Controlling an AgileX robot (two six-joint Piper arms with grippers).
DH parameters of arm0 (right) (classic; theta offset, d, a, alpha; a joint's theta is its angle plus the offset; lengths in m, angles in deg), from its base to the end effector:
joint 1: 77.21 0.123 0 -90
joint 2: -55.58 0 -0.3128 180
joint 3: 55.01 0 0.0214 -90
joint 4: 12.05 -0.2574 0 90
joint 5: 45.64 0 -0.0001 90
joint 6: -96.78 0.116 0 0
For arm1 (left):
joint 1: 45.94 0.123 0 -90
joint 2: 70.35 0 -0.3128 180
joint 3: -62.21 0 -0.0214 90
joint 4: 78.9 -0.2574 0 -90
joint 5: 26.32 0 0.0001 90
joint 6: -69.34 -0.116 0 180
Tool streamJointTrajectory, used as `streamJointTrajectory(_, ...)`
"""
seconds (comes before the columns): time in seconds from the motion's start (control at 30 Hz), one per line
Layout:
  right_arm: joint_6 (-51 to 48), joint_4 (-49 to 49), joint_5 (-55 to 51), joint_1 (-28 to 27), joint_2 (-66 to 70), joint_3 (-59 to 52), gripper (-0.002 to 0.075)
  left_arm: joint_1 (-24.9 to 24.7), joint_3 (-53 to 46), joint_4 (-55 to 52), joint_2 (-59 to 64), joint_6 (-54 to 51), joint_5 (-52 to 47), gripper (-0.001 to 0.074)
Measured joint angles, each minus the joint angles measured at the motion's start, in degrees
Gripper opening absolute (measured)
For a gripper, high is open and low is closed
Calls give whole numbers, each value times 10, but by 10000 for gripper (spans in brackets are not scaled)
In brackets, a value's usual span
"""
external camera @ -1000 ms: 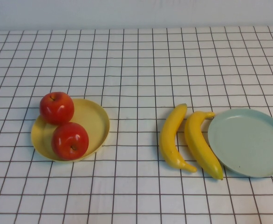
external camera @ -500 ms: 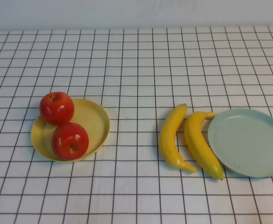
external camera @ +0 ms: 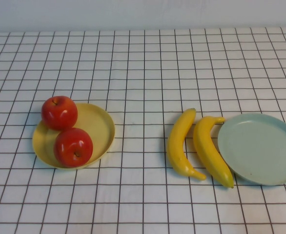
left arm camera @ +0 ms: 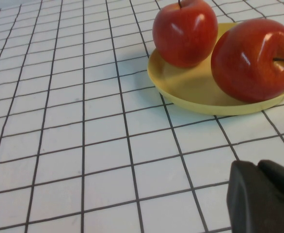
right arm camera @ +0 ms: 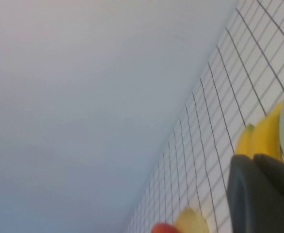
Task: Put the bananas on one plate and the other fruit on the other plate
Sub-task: Put another type of fruit in the right plate
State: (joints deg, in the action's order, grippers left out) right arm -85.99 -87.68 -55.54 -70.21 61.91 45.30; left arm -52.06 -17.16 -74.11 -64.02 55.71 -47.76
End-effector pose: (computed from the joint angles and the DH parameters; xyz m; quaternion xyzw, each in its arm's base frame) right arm 0.0559 0.0264 0.1997 0.3266 0.6168 0.5019 0.5108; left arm 0.0543 -0.0094 0.1640 0.1160 0.7958 0.0035 0.5944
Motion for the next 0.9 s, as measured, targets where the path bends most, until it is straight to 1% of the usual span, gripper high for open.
streamJointTrajectory(0.17,-104,-41,111,0,0,0,-17,0,0,0,0,0,0,-4)
streamJointTrajectory(0.3,-129,-49,160,0,0,0,-16,0,0,0,0,0,0,-4)
streamJointTrajectory(0.37,-142,-46,163,0,0,0,-17,0,0,0,0,0,0,-4)
streamJointTrajectory(0.43,-172,-30,147,0,0,6,-16,0,0,0,0,0,0,-4)
streamJointTrajectory(0.53,-240,-13,108,0,23,54,-17,0,0,0,0,0,0,-4)
streamJointTrajectory(0.63,-355,-4,66,0,107,134,-17,0,0,0,0,0,0,-4)
streamJointTrajectory(0.7,-450,5,19,0,182,193,-17,0,0,0,0,0,0,-4)
streamJointTrajectory(0.77,-519,26,-37,0,254,246,-17,0,0,0,0,0,0,-4)
streamJointTrajectory(0.83,-531,71,-104,0,323,299,-16,0,0,0,0,0,0,-4)
streamJointTrajectory(0.87,-518,97,-128,0,353,322,-17,0,0,0,0,0,0,-4)
streamJointTrajectory(0.9,-480,150,-159,0,396,354,-17,0,0,0,0,0,0,-4)
